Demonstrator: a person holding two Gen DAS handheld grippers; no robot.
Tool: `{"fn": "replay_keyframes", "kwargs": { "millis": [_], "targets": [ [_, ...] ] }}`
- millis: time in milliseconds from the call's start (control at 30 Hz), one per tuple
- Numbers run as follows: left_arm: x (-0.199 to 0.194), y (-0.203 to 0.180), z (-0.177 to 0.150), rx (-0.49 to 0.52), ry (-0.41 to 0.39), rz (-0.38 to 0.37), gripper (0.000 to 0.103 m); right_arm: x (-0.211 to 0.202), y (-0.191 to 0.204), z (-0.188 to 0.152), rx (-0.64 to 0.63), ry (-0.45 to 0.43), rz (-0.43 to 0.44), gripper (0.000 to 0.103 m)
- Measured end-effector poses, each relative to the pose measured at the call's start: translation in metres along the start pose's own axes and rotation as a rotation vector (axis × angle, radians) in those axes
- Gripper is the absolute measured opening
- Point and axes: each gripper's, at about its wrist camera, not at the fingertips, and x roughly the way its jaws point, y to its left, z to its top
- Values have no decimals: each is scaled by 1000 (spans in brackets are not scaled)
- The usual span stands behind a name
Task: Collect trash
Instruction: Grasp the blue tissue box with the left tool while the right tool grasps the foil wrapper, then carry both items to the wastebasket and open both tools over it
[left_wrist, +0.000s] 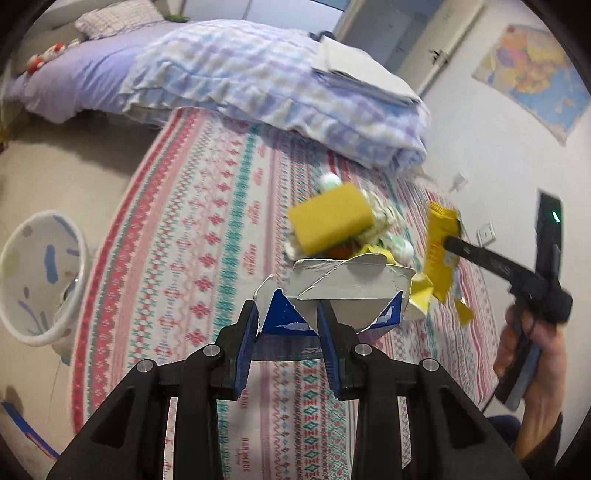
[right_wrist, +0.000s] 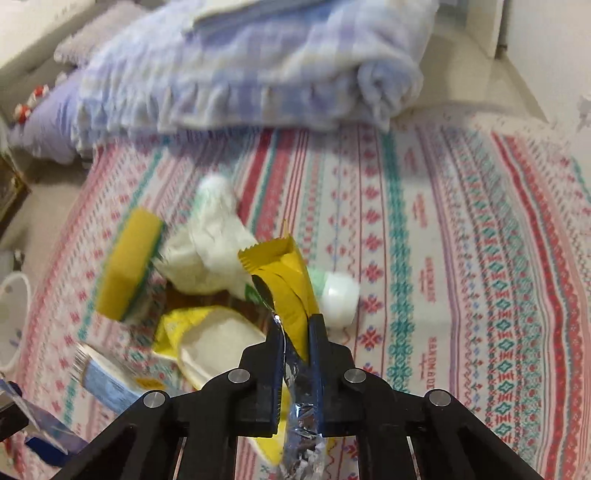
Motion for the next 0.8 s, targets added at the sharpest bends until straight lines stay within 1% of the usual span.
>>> {"fn": "replay_keyframes", "kwargs": {
  "millis": [167,233,533,633,733,767,800],
  "targets": [
    [-10,22,5,-45,-25,46,35,-28,3,-5,24,-97,63,10],
    [-12,32,6,-67,-27,48,35,-38,6,-7,19,-134,85,10],
    [-29,82,9,-175,-58,70,35,-75,9,-10,45,-298,117,9],
    [-36,105,8,-227,-76,99,35,-77,13,-11,50,-302,151,9],
    [-41,141,5,-322,-81,119,35,-73,24,-13,40,-282,186,9],
    [-42,152,3,-355,-80,120,35,-71,26,-15,49,-272,213,9],
    [-44,164,1,-386,-80,121,35,-69,29,-16,81,-254,285,9]
  ]
}}
